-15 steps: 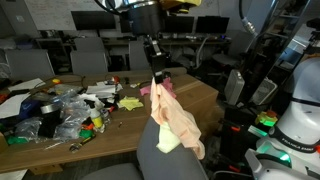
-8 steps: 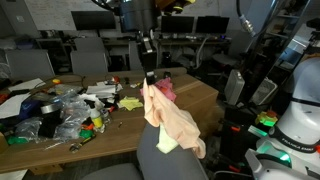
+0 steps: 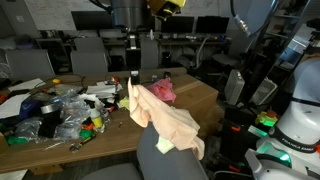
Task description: Put the three towels on the headrest of the grey chair
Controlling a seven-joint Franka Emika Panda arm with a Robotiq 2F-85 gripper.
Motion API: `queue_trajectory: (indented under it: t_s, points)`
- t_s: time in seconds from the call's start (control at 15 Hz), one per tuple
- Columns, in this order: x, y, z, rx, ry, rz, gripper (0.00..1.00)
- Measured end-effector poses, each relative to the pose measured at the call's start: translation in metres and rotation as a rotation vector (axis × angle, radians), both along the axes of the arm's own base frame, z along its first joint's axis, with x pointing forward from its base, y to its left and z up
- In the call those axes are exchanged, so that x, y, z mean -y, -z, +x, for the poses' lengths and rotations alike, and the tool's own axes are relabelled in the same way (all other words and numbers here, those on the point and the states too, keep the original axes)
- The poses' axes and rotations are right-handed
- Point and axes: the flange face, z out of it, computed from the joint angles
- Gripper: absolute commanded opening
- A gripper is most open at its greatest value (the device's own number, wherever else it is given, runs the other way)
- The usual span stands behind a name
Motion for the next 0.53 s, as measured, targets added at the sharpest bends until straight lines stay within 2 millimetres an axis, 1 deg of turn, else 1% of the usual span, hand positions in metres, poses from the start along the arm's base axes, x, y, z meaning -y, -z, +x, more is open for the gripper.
queue_trajectory:
  t_s: [0.53]
  points:
    - [0.0035, 0.007, 0.0088, 0.023, 0.024, 0.016, 0.0]
